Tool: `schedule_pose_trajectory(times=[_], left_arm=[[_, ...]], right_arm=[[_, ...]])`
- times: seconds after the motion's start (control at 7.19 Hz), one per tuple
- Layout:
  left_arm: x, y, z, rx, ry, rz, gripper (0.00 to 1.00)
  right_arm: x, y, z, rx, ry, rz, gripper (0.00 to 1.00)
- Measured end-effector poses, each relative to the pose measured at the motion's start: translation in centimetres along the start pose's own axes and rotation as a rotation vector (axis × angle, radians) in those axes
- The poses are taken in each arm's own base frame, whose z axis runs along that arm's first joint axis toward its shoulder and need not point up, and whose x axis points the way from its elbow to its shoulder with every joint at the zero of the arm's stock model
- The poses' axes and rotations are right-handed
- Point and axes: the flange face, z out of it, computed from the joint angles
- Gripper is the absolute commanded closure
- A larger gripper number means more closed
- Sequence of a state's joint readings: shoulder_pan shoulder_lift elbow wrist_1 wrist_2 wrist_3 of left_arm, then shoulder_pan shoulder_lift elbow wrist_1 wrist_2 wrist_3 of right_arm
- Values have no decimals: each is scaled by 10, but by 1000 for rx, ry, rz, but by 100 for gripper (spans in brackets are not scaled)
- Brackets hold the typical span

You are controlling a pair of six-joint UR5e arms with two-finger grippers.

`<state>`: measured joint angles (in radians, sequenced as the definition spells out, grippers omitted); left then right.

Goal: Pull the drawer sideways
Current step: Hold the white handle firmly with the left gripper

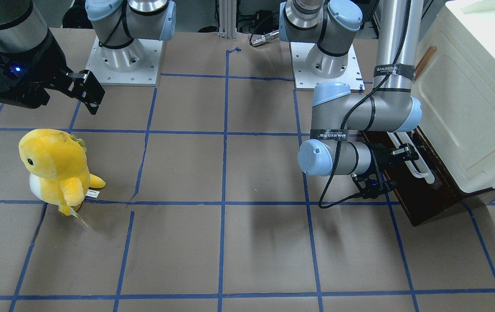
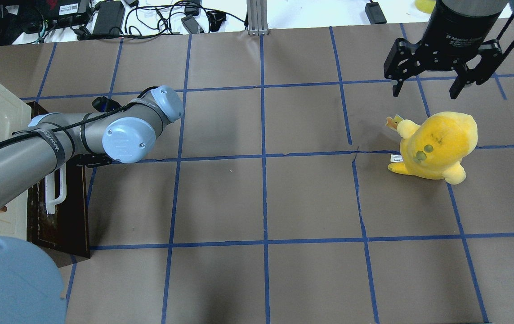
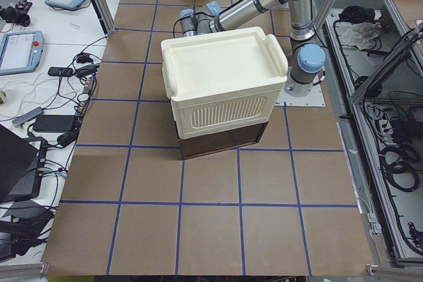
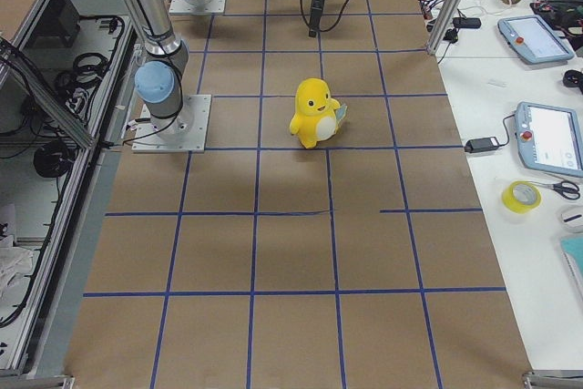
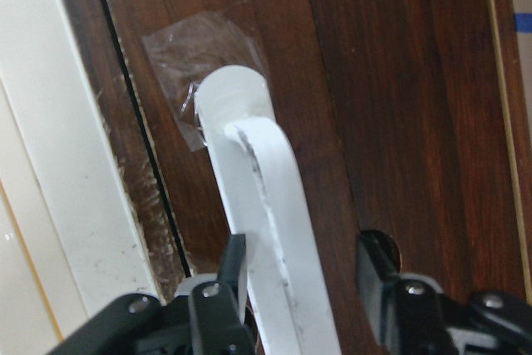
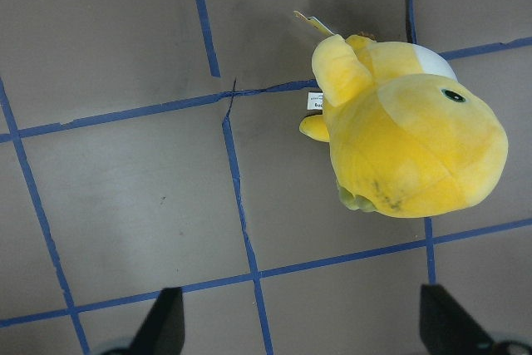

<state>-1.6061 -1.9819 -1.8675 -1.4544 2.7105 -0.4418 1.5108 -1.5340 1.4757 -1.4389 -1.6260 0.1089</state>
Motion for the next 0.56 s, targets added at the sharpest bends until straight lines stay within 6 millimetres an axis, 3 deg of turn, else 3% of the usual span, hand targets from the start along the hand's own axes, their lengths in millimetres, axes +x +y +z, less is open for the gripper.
schedule_pose_trajectory(times=[0.42,0.56], left_arm=[[-1,0,0,1,1,-2,70],[0,-1,0,1,0,0,78]], right_arm=[[0,0,0,0,0,0,0],[0,0,0,0,0,0,0]])
